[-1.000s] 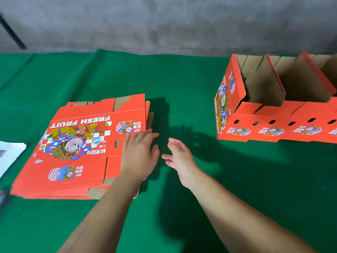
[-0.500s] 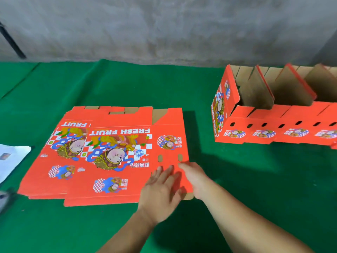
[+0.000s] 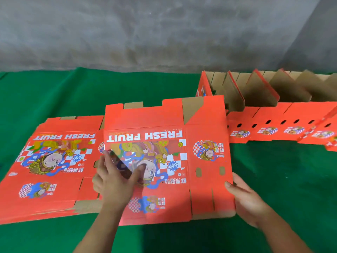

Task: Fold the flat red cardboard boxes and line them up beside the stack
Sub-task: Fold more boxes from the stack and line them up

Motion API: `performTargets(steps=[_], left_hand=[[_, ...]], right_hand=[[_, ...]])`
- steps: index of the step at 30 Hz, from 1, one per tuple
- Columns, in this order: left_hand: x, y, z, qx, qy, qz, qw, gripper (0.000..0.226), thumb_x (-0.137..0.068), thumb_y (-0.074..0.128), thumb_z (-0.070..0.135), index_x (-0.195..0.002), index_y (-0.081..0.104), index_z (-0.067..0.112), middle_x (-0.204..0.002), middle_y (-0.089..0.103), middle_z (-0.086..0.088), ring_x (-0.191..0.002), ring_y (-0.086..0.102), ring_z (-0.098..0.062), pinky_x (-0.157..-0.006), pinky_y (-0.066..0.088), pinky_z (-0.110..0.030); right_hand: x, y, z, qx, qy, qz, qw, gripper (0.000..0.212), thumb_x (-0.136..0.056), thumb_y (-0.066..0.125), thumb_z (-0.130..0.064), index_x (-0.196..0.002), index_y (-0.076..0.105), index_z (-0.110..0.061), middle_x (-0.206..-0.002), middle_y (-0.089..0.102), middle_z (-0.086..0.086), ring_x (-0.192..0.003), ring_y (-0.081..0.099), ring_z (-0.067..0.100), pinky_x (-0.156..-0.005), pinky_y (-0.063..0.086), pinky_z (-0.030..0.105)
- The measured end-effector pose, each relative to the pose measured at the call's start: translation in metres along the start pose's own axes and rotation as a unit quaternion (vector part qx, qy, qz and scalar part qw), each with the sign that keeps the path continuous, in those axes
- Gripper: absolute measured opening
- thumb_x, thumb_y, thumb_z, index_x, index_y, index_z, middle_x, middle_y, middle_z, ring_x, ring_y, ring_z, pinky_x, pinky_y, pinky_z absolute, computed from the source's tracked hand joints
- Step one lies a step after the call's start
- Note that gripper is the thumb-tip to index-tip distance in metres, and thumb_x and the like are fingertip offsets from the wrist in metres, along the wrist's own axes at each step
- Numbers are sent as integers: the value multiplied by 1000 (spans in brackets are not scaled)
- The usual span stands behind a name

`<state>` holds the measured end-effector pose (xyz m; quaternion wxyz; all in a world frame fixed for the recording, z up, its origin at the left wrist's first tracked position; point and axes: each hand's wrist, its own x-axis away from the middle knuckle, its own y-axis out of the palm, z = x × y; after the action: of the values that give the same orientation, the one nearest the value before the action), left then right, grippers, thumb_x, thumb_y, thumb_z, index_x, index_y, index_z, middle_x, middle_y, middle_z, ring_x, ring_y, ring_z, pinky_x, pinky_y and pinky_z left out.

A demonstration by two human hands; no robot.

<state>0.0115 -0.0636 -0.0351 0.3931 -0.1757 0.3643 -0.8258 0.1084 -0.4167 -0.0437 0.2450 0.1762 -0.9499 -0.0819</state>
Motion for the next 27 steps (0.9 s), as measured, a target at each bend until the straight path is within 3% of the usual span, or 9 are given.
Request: performTargets(steps=[3, 5, 8, 11, 15, 19, 23, 25, 27], left_hand=[[-20, -21, 9, 110, -15, -2, 994, 123, -66, 67, 90, -158, 35, 14, -133, 58, -23, -124, 54, -48, -106, 41, -66], [-25, -42, 10, 310, -9, -83, 947, 96, -61, 68, 94, -118, 69, 16, -94, 73, -18, -83, 73, -35, -70, 60, -54], [-20, -59, 13, 427, -23, -186, 884, 84, -48, 77, 94, -92, 72, 22, -50, 48, 12, -37, 42, -5, -38, 35, -14], [-4, -50, 20, 481, -6, -236, 845, 88, -44, 83, 90, -97, 77, 19, -60, 66, 6, -45, 61, -9, -44, 47, -17], [13, -30, 30, 566, 30, -269, 778, 59, -66, 86, 75, -105, 80, 30, -94, 81, -5, -76, 79, -19, -61, 62, -31], [33, -3, 44, 532, 99, -245, 804, 60, -84, 78, 66, -132, 61, 33, -115, 75, -4, -97, 75, -19, -75, 62, -35], [28, 5, 33, 480, 140, -169, 850, 48, -91, 69, 62, -129, 54, 37, -95, 65, 7, -73, 71, -30, -56, 61, -44], [19, 11, 24, 345, 184, -107, 914, 40, -84, 68, 49, -122, 56, 41, -109, 55, 15, -110, 59, -34, -83, 57, -54], [17, 15, 18, 235, 236, -82, 939, 64, -77, 74, 63, -131, 55, 35, -123, 53, 20, -128, 37, -10, -106, 39, -30]], right_hand=[[6, -20, -2, -9, -12, -9, 1000, 45, -102, 45, -4, -146, 50, -11, -142, 61, 19, -132, 58, 40, -113, 39, 61], [9, -31, -5, -16, -19, -8, 1000, 46, -102, 44, -4, -147, 50, -10, -144, 59, 21, -133, 56, 42, -114, 37, 63], [9, -38, -18, -25, -27, 4, 999, 46, -99, 48, -8, -145, 54, -12, -140, 62, 20, -128, 61, 37, -103, 51, 55], [5, -25, -36, 4, -44, 75, 996, 32, -103, 49, -41, -129, 66, -34, -132, 70, 6, -119, 69, 23, -98, 51, 54], [3, -6, -50, -29, -55, 35, 997, 66, -95, 32, -80, -143, 55, -42, -144, 62, -1, -131, 61, 22, -107, 50, 50], [5, 23, -53, -60, 1, 37, 998, 53, -94, 47, -61, -110, 77, -21, -111, 73, 11, -97, 74, 31, -76, 62, 40], [11, 24, -52, 61, -23, 127, 990, 46, -100, 46, -60, -92, 79, -29, -88, 80, -1, -80, 77, 20, -71, 58, 36], [16, 21, -55, 95, -45, 105, 989, 43, -99, 45, -64, -102, 77, -36, -104, 79, -4, -96, 77, 20, -85, 55, 41], [19, 20, -58, 68, -51, 67, 994, 42, -100, 47, -61, -107, 76, -33, -117, 77, 2, -107, 74, 24, -85, 57, 42]])
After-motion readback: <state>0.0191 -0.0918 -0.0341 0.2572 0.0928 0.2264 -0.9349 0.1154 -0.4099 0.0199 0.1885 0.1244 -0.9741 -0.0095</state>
